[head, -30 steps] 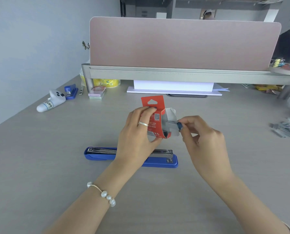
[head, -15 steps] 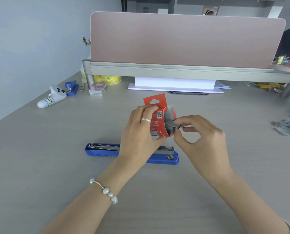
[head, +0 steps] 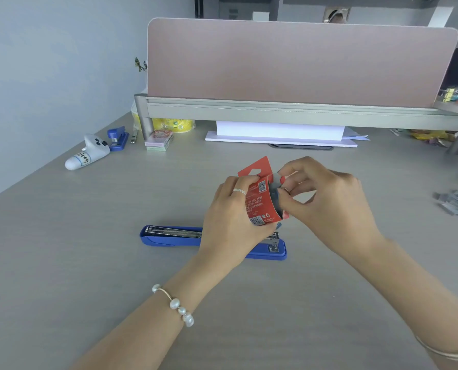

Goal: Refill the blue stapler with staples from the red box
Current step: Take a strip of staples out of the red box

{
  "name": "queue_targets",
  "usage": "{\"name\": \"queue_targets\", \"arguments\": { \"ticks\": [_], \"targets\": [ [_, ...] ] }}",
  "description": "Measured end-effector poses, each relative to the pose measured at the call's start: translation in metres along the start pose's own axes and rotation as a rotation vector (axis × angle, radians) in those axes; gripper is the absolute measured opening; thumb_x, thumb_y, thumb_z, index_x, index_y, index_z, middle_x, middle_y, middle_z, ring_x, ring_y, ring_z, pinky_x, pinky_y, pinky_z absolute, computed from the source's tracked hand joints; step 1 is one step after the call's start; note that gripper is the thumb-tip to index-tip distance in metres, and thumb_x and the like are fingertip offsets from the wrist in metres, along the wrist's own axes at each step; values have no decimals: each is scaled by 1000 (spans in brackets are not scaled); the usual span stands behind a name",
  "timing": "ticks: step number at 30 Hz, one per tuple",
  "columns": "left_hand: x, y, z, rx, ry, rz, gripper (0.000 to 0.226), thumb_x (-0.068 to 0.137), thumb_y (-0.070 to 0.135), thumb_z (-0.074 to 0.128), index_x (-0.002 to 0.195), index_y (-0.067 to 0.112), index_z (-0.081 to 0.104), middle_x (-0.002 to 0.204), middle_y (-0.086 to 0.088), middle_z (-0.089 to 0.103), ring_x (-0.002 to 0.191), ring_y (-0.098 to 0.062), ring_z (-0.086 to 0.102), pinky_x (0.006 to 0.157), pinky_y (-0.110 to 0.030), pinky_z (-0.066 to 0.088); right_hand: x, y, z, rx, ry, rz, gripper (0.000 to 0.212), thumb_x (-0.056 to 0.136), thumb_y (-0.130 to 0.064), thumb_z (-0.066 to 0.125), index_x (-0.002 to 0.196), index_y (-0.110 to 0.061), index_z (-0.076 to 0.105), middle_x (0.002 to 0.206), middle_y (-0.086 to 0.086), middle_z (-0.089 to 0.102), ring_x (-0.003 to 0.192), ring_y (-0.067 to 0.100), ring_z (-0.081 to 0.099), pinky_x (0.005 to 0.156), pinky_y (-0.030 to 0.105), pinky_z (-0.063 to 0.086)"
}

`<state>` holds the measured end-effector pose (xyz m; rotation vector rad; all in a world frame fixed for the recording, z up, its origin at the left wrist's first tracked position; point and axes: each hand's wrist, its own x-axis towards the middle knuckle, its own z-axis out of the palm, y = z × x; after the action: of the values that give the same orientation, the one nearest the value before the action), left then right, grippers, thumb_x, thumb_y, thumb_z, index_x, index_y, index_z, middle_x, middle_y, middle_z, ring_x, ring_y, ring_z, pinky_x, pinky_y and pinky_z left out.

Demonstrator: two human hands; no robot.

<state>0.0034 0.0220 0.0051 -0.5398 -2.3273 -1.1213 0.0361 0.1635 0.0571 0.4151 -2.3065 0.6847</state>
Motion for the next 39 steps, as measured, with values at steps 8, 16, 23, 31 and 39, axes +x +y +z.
{"name": "queue_targets", "arguments": {
  "ticks": [8, 16, 23, 31, 39],
  "targets": [
    [0, -2, 1, -21, -33, -54, 74, 56, 42, 84, 119, 24, 50, 105, 7, 51, 100, -14, 55, 80, -33, 52, 9, 1, 0, 79, -94, 42, 47, 70, -10, 68, 107, -27, 46, 68, -4, 66, 67, 10, 59, 59, 22, 53],
    [0, -5, 2, -1, -48, -51, 74, 56, 43, 83, 119, 25, 50, 104, 10, 49, 101, -14, 54, 80, -31, 50, 7, 12, 9, 220, -42, 120, 27, 66, -8, 77, 86, -14, 60, 68, 0, 63, 70, 11, 59, 60, 11, 49],
    [0, -9, 4, -24, -46, -55, 76, 57, 46, 81, 122, 26, 46, 113, 4, 53, 104, -14, 52, 84, -30, 50, 6, 15, -3, 413, 67, 269, 17, 74, -8, 72, 80, -19, 61, 70, -3, 64, 60, 11, 66, 52, 21, 53],
    [-1, -1, 4, -104, -79, -10, 78, 60, 44, 79, 128, 35, 42, 108, 4, 51, 100, -12, 53, 79, -23, 48, -4, 21, -9, 731, -146, 346, 10, 77, -8, 67, 82, -15, 63, 67, -8, 62, 60, 8, 65, 58, 18, 54],
    [-2, 0, 7, -40, -105, 21, 88, 61, 44, 80, 134, 43, 30, 110, 1, 51, 98, -12, 53, 75, -28, 50, -17, 24, 2, 739, -201, 364, 26, 81, 0, 63, 99, -16, 58, 73, 2, 60, 66, 19, 71, 66, 23, 57]
  ]
}}
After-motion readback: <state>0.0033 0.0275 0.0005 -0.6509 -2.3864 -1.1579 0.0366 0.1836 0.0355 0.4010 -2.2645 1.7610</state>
